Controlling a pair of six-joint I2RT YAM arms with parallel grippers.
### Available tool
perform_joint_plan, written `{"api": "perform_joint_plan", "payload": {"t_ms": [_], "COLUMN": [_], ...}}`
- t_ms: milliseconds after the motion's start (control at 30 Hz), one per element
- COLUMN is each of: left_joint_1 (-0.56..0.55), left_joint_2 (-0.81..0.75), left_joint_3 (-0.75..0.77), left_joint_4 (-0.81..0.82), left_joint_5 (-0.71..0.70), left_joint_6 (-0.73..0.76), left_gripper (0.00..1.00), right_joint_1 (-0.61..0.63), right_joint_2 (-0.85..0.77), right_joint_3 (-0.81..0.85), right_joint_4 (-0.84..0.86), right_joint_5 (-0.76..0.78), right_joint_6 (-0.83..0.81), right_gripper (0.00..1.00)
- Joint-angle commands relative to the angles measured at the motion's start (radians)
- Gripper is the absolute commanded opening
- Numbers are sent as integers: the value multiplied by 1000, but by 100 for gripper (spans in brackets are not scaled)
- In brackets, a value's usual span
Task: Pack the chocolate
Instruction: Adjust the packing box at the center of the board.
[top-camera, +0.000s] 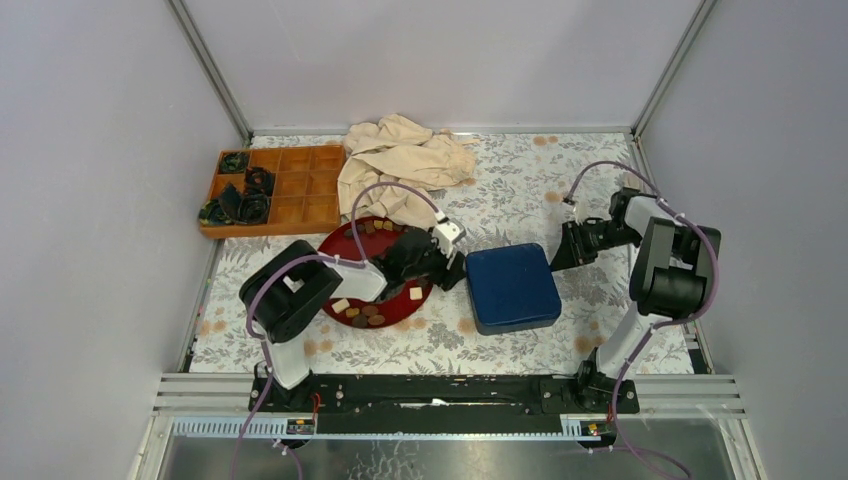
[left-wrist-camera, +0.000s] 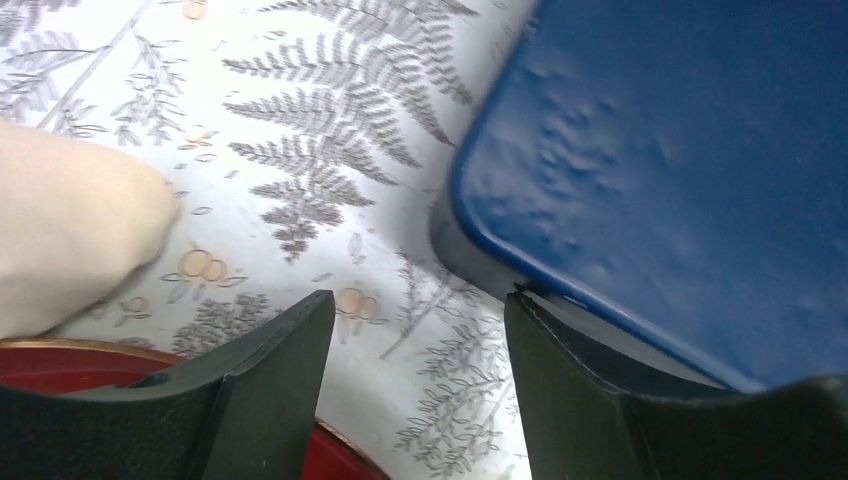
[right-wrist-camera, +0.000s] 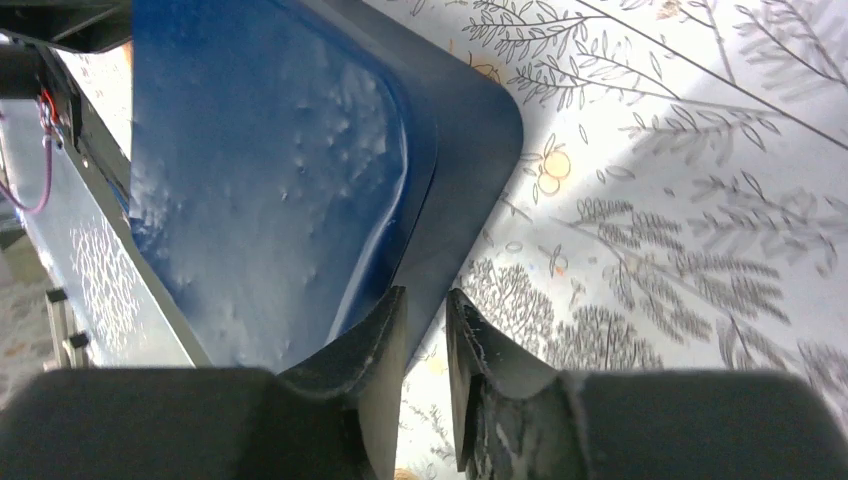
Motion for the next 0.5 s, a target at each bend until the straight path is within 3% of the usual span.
{"api": "perform_joint_plan", "payload": {"t_ms": [0,100,200,267,467], "left_joint_1": [44,47,47,47,47], "left_joint_2": [7,-42,-102,-137,-202], "left_joint_3": [38,-10,-74,-114,-175], "left_joint_4": [22,78,159,202,240], "left_joint_5": [45,68,95,122,184], "left_joint_6": [-57,-53,-49,-57,-90], "left_gripper": [71,72,72,72,74], "right_joint_1": [-79,-170,-220,-230,-246], "right_joint_2": [-173,-223,-229,-238,-353], "right_joint_3": [-24,2,44,25,-168], "right_joint_4": [52,-63,-422,-576,-586], "right_joint_5": [-72,-149,-215,-167,41], "right_joint_6": [68,-99,-586,-866,-1585], "right_gripper": [30,34,38,41,46]}}
